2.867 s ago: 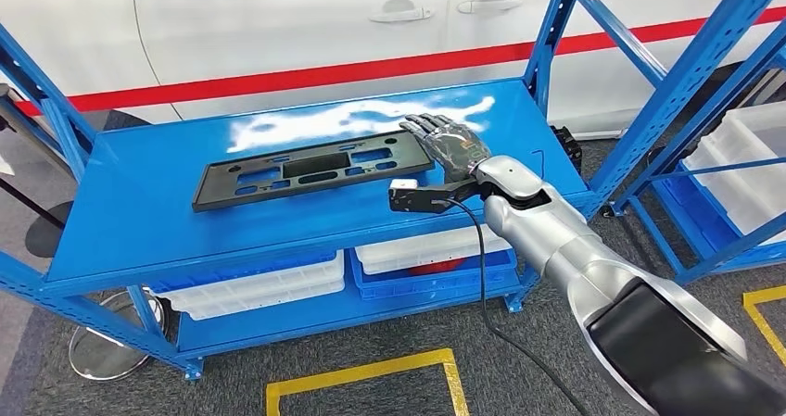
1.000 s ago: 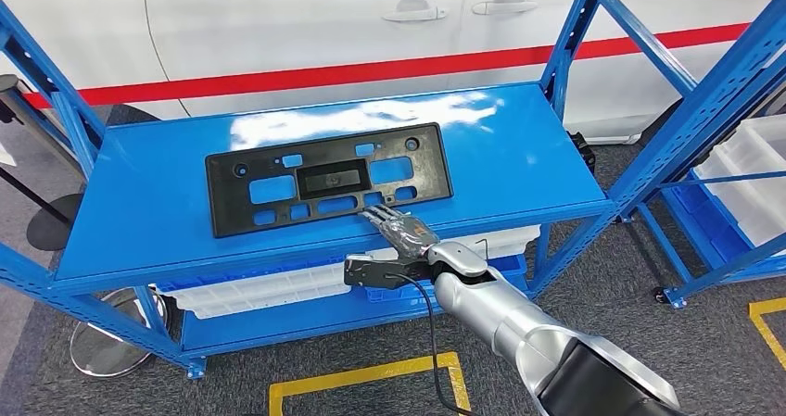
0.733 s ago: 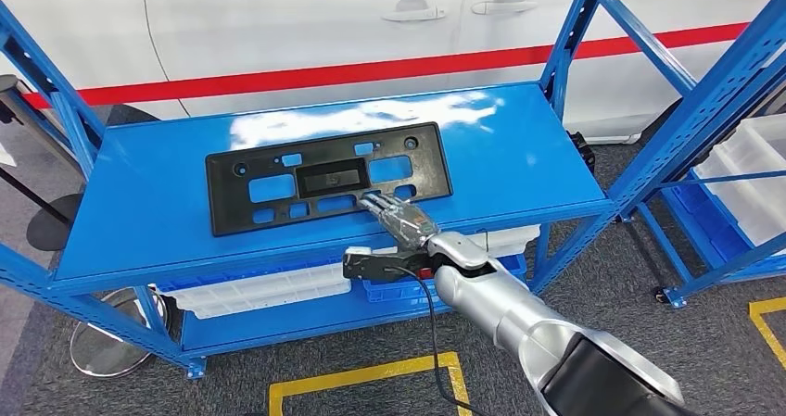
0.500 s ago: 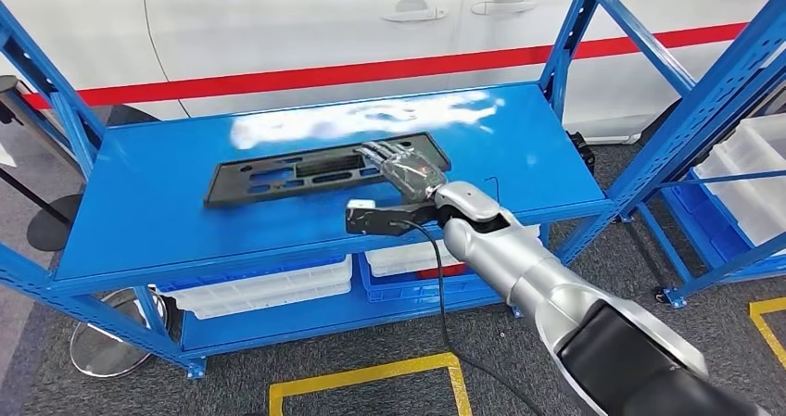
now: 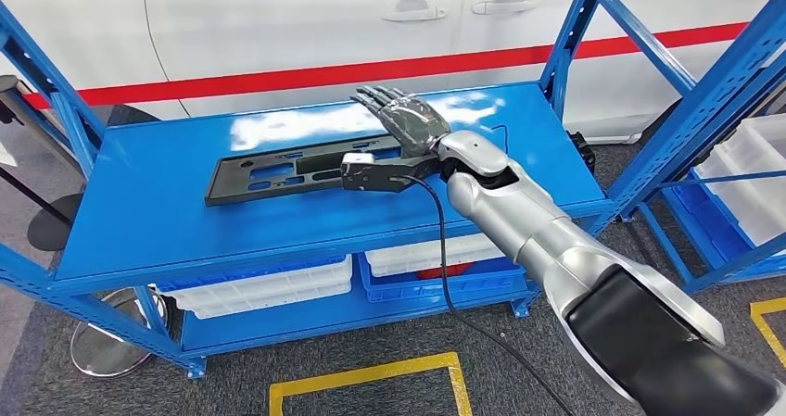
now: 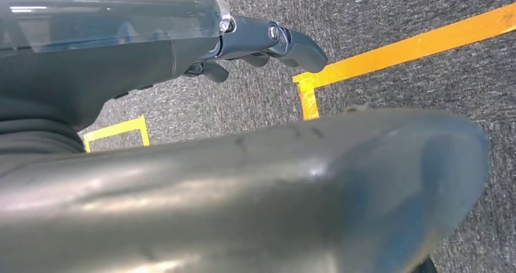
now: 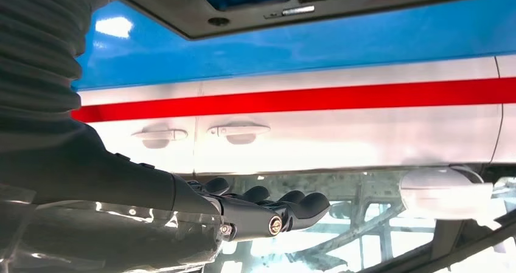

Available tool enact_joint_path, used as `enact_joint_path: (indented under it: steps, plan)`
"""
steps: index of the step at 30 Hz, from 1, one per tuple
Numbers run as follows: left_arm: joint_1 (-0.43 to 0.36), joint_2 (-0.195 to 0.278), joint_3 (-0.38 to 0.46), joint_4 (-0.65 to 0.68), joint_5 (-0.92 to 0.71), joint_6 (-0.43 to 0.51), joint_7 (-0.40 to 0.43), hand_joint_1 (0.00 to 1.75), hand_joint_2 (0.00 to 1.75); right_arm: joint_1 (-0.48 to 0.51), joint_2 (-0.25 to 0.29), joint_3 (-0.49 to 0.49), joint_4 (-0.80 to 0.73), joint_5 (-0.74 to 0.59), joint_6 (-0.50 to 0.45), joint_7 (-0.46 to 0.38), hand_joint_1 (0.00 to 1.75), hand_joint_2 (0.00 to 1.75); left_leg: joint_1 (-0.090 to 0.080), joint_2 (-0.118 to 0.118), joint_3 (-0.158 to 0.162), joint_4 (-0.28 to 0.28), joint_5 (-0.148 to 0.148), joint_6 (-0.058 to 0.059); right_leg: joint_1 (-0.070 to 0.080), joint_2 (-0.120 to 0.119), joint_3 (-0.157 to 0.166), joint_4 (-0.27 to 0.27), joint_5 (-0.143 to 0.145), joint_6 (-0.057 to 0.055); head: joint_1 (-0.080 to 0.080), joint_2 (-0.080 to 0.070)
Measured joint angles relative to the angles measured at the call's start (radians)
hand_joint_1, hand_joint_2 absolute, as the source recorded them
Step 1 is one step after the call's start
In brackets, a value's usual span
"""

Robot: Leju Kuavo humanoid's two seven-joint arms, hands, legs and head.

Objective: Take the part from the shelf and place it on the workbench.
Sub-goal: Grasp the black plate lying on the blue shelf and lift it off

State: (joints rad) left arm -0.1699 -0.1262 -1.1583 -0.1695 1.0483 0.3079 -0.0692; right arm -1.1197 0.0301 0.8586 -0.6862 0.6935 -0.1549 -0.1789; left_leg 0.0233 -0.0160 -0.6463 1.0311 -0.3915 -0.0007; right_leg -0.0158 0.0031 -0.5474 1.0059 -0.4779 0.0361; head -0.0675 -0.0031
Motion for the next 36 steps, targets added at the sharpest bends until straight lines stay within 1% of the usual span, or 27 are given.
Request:
enact_joint_path:
  steps: [6, 10, 14, 19, 22, 25, 27, 28, 29, 30, 31, 32, 33, 34, 35, 36]
  plan:
    - [0.0, 0.0, 0.0, 0.0, 0.003, -0.002, 0.001, 0.0, 0.0, 0.002, 0.0, 0.002, 0.005, -0.003, -0.003, -0.004, 0.0, 1.75, 0.0, 0.0, 0.0, 0.0, 0.0, 0.0, 0.0, 0.0, 0.0, 0.0, 0.0, 0.0, 0.0, 0.0]
    - [0.001, 0.0, 0.009, 0.0, 0.038, -0.031, -0.008, 0.0, 0.0, 0.019, -0.001, 0.007, 0.012, -0.004, -0.005, -0.016, 0.0, 1.75, 0.0, 0.0, 0.0, 0.0, 0.0, 0.0, 0.0, 0.0, 0.0, 0.0, 0.0, 0.0, 0.0, 0.0]
    - [0.008, 0.0, 0.04, 0.0, 0.09, -0.053, -0.012, 0.0, 0.0, 0.043, -0.009, 0.014, 0.012, -0.007, -0.01, -0.017, 0.0, 1.75, -0.001, 0.0, 0.0, 0.001, -0.001, 0.0, 0.0, 0.0, 0.0, 0.0, 0.0, 0.0, 0.0, 0.0]
    - [0.018, 0.0, 0.098, 0.0, 0.157, -0.066, -0.004, 0.0, 0.0, 0.068, -0.023, 0.018, 0.012, -0.014, -0.012, -0.012, 0.0, 1.75, -0.006, 0.0, 0.0, 0.001, -0.002, 0.001, -0.003, 0.0, 0.0, -0.001, 0.0, 0.001, 0.0, 0.0]
    - [0.023, 0.001, 0.121, 0.0, 0.164, -0.068, -0.002, 0.0, 0.0, 0.078, -0.029, 0.019, 0.011, -0.015, -0.015, -0.011, 0.0, 1.75, -0.011, 0.0, -0.001, 0.003, -0.004, 0.004, -0.007, 0.0, 0.0, -0.002, 0.0, 0.004, 0.0, 0.0]
    - [0.024, 0.001, 0.134, 0.0, 0.165, -0.068, -0.002, 0.0, 0.0, 0.082, -0.032, 0.02, 0.011, -0.015, -0.015, -0.01, 0.0, 1.75, -0.014, 0.0, -0.001, 0.002, -0.007, 0.01, -0.01, 0.0, 0.001, -0.005, -0.001, 0.01, 0.0, 0.0]
    - [0.024, 0.001, 0.139, 0.0, 0.166, -0.068, -0.002, 0.0, 0.0, 0.083, -0.034, 0.02, 0.008, -0.015, -0.015, -0.008, 0.0, 1.75, -0.007, 0.002, 0.008, -0.009, -0.005, 0.017, -0.011, 0.001, 0.002, 0.002, -0.009, 0.015, 0.0, 0.0]
    - [0.024, 0.001, 0.142, 0.0, 0.166, -0.068, -0.002, 0.0, 0.0, 0.083, -0.035, 0.02, 0.007, -0.015, -0.016, -0.006, 0.0, 1.75, -0.003, 0.004, 0.014, -0.016, -0.004, 0.021, -0.011, 0.001, -0.008, 0.027, -0.023, 0.017, 0.0, 0.0]
    - [0.024, 0.001, 0.145, 0.0, 0.166, -0.068, -0.001, 0.0, 0.0, 0.084, -0.037, 0.02, 0.007, -0.015, -0.017, -0.004, 0.0, 1.75, 0.0, 0.006, 0.02, -0.021, -0.003, 0.024, -0.011, 0.0, -0.026, 0.065, -0.044, 0.018, 0.0, 0.0]
    - [0.024, 0.001, 0.148, 0.0, 0.166, -0.067, -0.001, 0.0, 0.0, 0.084, -0.038, 0.02, 0.007, -0.014, -0.017, -0.003, 0.0, 1.75, 0.0, 0.007, 0.023, -0.023, -0.003, 0.025, -0.011, 0.0, -0.052, 0.116, -0.068, 0.019, 0.0, 0.0]
    - [0.024, 0.001, 0.149, 0.0, 0.166, -0.066, -0.001, 0.0, 0.0, 0.086, -0.039, 0.02, 0.007, -0.014, -0.018, -0.001, 0.0, 1.75, 0.0, 0.007, 0.024, -0.023, -0.003, 0.026, -0.012, 0.0, -0.085, 0.174, -0.093, 0.02, 0.0, 0.0]
    - [0.024, 0.001, 0.15, 0.0, 0.166, -0.066, -0.001, 0.0, 0.0, 0.091, -0.04, 0.021, 0.007, -0.014, -0.019, 0.0, 0.0, 1.75, 0.0, 0.008, 0.024, -0.023, -0.004, 0.026, -0.012, 0.0, -0.118, 0.229, -0.11, 0.022, 0.0, 0.0]
    - [0.024, 0.001, 0.151, 0.0, 0.166, -0.066, -0.001, 0.0, 0.0, 0.096, -0.042, 0.021, 0.008, -0.013, -0.019, 0.001, 0.0, 1.75, 0.0, 0.007, 0.024, -0.023, -0.005, 0.025, -0.013, 0.0, -0.147, 0.271, -0.116, 0.022, 0.0, 0.0]
    - [0.025, 0.001, 0.151, 0.0, 0.166, -0.066, -0.001, 0.0, 0.0, 0.102, -0.043, 0.022, 0.008, -0.013, -0.019, 0.003, 0.0, 1.75, 0.0, 0.007, 0.025, -0.022, -0.007, 0.024, -0.014, 0.0, -0.165, 0.286, -0.106, 0.022, 0.0, 0.0]
    - [0.025, 0.001, 0.152, 0.0, 0.166, -0.066, -0.002, 0.0, 0.0, 0.106, -0.045, 0.023, 0.008, -0.012, -0.019, 0.003, 0.0, 1.75, 0.001, 0.006, 0.027, -0.02, -0.01, 0.021, -0.015, -0.001, -0.164, 0.265, -0.077, 0.022, 0.0, 0.0]
    - [0.025, 0.001, 0.152, 0.0, 0.166, -0.066, -0.002, 0.0, 0.0, 0.108, -0.047, 0.024, 0.008, -0.012, -0.019, 0.004, 0.0, 1.75, 0.002, 0.005, 0.03, -0.018, -0.014, 0.017, -0.016, -0.002, -0.144, 0.207, -0.034, 0.02, 0.0, 0.0]
